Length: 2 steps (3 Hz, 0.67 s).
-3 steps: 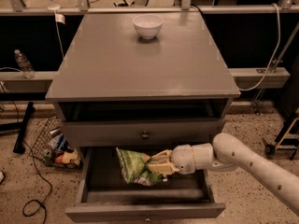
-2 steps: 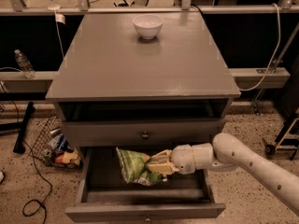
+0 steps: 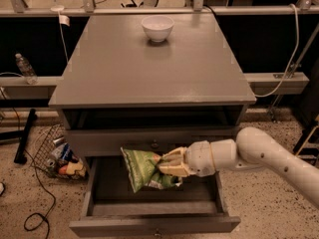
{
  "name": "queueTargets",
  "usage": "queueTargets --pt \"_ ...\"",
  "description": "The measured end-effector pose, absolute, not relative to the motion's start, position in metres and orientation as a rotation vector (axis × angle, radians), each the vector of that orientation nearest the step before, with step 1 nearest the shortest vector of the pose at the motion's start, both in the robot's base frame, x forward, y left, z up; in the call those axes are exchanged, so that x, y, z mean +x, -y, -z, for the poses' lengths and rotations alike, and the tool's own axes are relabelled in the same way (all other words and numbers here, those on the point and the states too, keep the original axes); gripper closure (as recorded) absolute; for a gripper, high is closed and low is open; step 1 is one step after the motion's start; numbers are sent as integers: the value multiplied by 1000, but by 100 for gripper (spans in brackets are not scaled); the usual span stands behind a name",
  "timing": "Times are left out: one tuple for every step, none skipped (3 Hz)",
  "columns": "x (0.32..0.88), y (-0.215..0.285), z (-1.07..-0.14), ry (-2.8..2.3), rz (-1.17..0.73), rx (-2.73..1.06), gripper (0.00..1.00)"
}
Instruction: Pick green jalapeno chip bag from middle drawer and place on counter
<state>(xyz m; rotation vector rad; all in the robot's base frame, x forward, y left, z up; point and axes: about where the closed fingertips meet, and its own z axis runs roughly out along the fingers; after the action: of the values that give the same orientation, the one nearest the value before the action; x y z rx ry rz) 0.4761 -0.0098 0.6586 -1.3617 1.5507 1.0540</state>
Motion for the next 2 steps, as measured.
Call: queueTargets --pt "482 12 -718 -1499 -927 -1444 100" --pt "498 12 -776 -1448 -827 -1509 100"
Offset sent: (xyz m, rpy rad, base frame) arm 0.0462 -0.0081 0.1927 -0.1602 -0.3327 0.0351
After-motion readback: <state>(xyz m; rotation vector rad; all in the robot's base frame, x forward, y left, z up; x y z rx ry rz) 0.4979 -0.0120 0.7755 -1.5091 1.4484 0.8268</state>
